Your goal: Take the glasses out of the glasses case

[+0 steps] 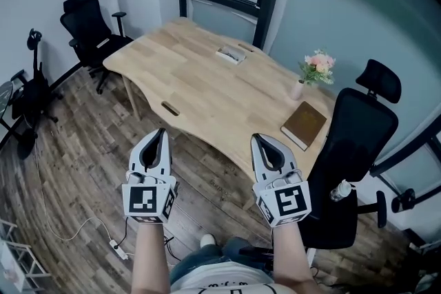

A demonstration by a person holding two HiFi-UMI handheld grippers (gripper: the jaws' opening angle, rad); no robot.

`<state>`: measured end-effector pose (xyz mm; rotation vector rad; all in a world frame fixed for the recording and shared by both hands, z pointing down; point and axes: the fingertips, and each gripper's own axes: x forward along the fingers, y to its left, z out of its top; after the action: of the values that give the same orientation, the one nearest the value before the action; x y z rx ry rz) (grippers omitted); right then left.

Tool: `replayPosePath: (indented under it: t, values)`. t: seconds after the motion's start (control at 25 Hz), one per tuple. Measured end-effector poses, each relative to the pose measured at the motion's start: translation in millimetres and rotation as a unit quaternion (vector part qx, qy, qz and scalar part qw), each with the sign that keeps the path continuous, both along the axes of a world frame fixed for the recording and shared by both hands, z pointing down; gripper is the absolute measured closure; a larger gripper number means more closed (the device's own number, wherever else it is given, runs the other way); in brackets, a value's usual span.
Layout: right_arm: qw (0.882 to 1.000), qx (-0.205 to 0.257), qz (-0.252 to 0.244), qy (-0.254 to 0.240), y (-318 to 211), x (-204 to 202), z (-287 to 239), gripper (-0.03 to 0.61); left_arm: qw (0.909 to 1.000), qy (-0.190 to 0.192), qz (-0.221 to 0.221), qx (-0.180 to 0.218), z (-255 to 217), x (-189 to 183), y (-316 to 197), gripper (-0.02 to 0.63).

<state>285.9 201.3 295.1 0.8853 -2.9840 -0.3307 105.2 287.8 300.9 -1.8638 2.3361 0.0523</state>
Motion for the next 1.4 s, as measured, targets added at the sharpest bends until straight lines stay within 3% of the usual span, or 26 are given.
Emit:
replayPosePath:
  t: [0.56,0.96,1.16,1.4]
  values:
    - [1.000,-0.018,-0.015,-0.007,-92,-130,26,0.568,0.9993,-0.006,-0.029,-0.024,25,-116,-53,0.598]
    - [0.999,-0.038,0.022,0.006,-221,-236,42,0.568,0.9982,0.008,0.024,-0.055,42,-221,-206,0.598]
    - [0.997,-0.041,0.060,0.007,-282,-255,39,0.568,0.9963,0.005,0.062,-0.059,40,-246,-280,0.598]
    - [0.995,-0.041,0.091,0.013,-322,-254,38,0.568,0.9937,0.010,0.089,-0.067,43,-259,-336,0.598]
